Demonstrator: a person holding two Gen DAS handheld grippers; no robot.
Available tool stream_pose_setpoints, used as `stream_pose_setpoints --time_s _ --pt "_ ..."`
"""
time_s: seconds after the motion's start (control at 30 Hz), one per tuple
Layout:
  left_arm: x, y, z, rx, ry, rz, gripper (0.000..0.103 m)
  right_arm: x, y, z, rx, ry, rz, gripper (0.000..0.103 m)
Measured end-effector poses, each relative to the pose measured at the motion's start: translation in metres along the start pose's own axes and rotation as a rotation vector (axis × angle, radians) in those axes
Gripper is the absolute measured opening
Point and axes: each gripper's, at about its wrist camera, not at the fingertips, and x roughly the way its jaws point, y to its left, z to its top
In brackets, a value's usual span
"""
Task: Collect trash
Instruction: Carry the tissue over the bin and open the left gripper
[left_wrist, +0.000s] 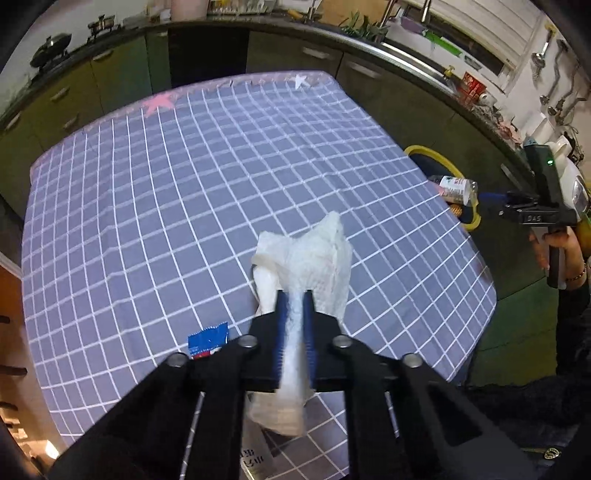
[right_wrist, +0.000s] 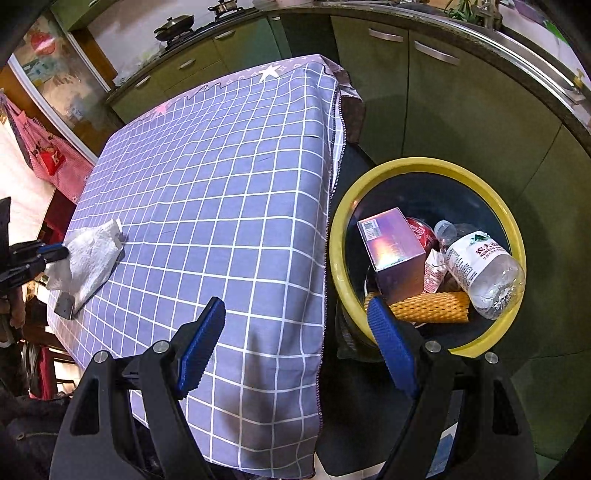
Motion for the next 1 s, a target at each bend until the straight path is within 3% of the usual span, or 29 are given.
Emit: stream_pose_setpoints --time_s 0.13,0.3,0.63,0.83,1.0 --pt "-0.016 -0.005 0.005 0.028 -0.035 0.006 0.002 -0.001 0.002 0.000 -0.004 -0.008 0.009 0.079" --pt "-0.038 -0.014 0.016 0.030 -0.061 -0.057 0.002 -0.007 0.002 -0.002 -0.005 -0.022 0.014 0.079" --pt "-0.099 -0.059 0.081 0.157 -0.185 -0.076 0.002 -0.025 -0.003 -0.008 0.005 -0.069 0.027 0.079" --pt "-0.077 -0.108 0.113 0.265 -0.153 -0.134 0.002 -0.052 -0.022 -0.018 0.045 -0.130 -0.017 0.079" --pt "-0.031 -0.163 0.147 0.366 -0.112 -0.233 0.002 -0.079 -0.049 -0.038 0.113 -0.178 -0.065 0.079"
